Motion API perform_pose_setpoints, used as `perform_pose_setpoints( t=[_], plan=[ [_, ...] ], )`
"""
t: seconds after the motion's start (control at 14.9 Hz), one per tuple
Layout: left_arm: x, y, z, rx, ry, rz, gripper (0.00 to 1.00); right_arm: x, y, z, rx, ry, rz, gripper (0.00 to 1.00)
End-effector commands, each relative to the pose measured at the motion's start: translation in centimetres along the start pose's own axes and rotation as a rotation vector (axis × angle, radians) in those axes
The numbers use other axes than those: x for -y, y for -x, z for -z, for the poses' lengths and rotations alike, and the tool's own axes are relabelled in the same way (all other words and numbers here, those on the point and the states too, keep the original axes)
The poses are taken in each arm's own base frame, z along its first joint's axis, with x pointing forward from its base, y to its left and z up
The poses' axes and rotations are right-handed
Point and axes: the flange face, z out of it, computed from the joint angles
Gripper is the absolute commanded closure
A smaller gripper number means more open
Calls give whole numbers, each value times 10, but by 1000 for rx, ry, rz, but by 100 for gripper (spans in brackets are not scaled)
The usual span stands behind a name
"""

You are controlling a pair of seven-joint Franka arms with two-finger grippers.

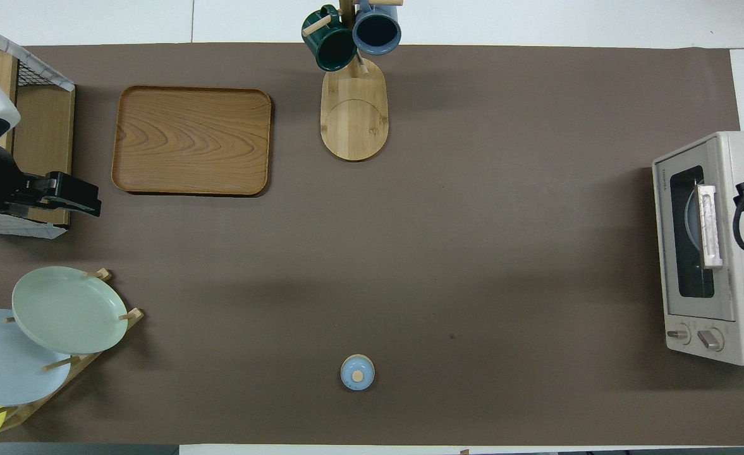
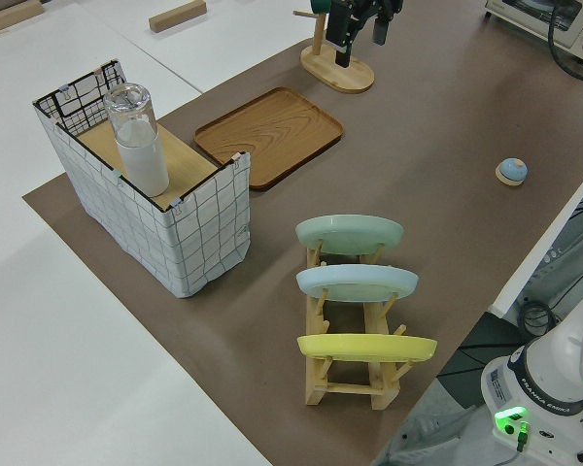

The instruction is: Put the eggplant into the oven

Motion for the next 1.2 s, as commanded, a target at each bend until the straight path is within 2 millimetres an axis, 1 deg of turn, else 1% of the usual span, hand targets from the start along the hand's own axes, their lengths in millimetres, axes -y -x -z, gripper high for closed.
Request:
perform_pose_setpoints(
  t=[0.0, 0.07, 0.13, 0.27, 0.4, 0.47, 0.6, 0.67, 0.87, 0.94, 1.14],
  plan=[
    [1, 5, 1, -10, 8, 6, 0, 12, 2, 2, 35, -36, -39, 79],
    [2, 5, 1, -10, 8, 9, 0, 11, 7, 8, 31, -35, -43, 35],
    [1, 5, 1, -10, 9, 6, 0, 11, 8, 8, 34, -37, -45, 0],
    [2, 5, 1, -10, 8, 8, 0, 14, 9, 12, 22, -36, -94, 0],
    [1, 5, 1, -10, 8, 6, 0, 27, 11, 17, 21, -57, -142, 0],
    [2, 5, 1, -10, 8, 9, 0, 31, 17, 21, 10, -60, -144, 0],
    [1, 5, 1, -10, 8, 6, 0, 57, 24, 32, -10, -46, -99, 0],
    [1, 5, 1, -10, 9, 6, 0, 45, 26, 31, -11, -50, -122, 0],
    [2, 5, 1, -10, 8, 8, 0, 42, 32, 32, -14, -38, -172, 0],
    [2, 5, 1, -10, 8, 8, 0, 39, 35, 27, -11, -41, -177, 0],
    [2, 5, 1, -10, 8, 8, 0, 34, 34, 27, -27, -48, -187, 0]
  ],
)
